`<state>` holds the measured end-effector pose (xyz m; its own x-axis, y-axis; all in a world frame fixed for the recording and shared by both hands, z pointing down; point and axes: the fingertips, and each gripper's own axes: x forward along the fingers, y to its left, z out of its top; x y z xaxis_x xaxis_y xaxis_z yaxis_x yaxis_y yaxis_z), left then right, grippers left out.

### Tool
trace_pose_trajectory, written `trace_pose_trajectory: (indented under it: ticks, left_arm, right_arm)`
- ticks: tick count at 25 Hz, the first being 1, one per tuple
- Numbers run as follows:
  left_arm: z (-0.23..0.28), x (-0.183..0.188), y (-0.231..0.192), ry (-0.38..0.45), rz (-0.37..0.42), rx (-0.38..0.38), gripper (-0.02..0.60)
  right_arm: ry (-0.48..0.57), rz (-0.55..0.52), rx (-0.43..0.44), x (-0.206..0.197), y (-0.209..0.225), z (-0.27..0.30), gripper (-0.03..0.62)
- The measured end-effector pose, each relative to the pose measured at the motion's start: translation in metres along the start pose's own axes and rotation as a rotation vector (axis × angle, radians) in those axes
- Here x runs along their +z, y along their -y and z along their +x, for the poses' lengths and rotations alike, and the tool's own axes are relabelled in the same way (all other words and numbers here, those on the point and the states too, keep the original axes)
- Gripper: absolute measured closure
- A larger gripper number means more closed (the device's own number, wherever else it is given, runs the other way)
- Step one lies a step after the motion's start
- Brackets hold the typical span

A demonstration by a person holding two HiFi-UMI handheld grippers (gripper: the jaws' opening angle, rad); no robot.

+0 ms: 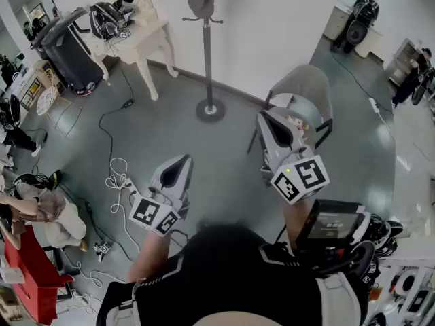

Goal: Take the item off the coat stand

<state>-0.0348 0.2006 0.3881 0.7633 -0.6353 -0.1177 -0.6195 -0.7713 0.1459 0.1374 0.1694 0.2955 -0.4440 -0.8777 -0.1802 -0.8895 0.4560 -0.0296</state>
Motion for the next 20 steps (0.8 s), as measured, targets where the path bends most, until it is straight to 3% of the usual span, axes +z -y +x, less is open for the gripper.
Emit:
trace_pose_trajectory:
  ticks: [20]
  left_arm:
    - [-0.018,0.001,-0.006,0.001,-0.002,0.001,0.571]
  right_arm:
    - [0.004,0.001,0.008,-0.001,-0.019,0.005,0.585]
